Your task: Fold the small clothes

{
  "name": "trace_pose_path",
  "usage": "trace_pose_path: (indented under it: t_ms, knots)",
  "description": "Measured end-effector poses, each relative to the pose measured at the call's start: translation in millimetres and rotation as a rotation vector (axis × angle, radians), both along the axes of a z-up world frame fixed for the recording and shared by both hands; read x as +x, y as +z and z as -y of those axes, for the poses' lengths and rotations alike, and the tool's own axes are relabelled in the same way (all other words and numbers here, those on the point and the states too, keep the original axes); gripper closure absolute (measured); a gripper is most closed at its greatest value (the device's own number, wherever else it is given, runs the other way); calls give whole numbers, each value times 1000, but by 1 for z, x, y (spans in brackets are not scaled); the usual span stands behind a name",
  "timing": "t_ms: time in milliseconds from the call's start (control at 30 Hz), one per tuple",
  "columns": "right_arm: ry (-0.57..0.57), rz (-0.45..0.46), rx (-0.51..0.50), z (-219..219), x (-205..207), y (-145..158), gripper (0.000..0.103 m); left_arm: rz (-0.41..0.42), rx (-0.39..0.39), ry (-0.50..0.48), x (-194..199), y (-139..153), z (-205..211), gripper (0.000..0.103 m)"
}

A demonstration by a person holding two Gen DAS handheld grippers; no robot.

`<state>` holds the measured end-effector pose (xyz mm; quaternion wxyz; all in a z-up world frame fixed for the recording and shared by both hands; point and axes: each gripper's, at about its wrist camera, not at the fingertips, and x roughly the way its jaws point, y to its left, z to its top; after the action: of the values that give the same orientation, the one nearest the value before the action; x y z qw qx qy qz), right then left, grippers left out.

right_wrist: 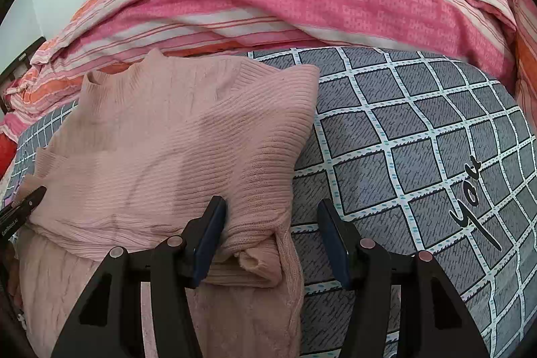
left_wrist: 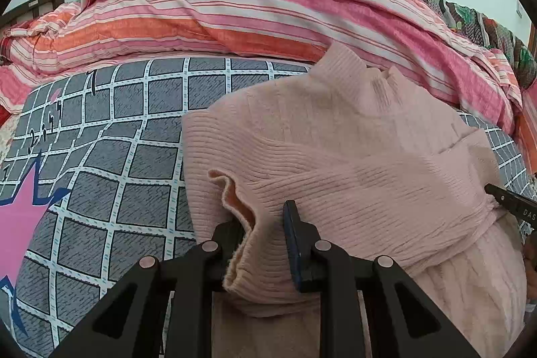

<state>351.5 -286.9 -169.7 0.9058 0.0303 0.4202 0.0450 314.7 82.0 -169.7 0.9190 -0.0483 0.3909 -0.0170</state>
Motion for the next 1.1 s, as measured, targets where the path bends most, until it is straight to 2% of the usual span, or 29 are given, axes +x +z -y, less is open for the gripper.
trace_pose_path:
  t_ms: [167, 300, 367, 433, 533, 567, 700, 767, 833, 933, 1000, 1100]
  knots:
    - [1, 2, -8, 0, 0, 0, 47, 4, -7, 1, 0, 1, 1, 83]
    - [0, 7, -6, 0, -2, 2, 46, 14, -32, -4, -2, 3, 0, 78]
    - [-2, 14, 20, 4, -4, 3, 46, 22, -55, -14, -4, 5, -2, 71]
    - [-10, 16, 53, 11, -9, 6, 46, 30, -76, -41, -8, 7, -1, 53]
    - [-23, 5, 101, 20, -30, 18, 46, 45, -57, -39, -24, 15, 0, 37]
    - [-23, 5, 107, 23, -41, 22, 46, 47, -67, -40, -31, 18, -1, 37]
    - [37, -11, 53, 23, -94, 31, 46, 16, -224, -90, -66, 18, -13, 36]
    - [78, -24, 78, 20, -115, 30, 46, -12, -278, -110, -83, 14, -16, 36]
    - [113, -45, 103, 15, -130, 26, 46, -19, -313, -121, -101, 11, -16, 36]
    - [102, -67, 121, 16, -149, 13, 45, -22, -329, -142, -127, 8, -15, 36]
    - [89, -50, 158, 20, -163, 8, 45, -48, -365, -166, -141, 2, -14, 36]
    - [93, -37, 206, 24, -185, 7, 45, -29, -386, -186, -166, 0, -15, 37]
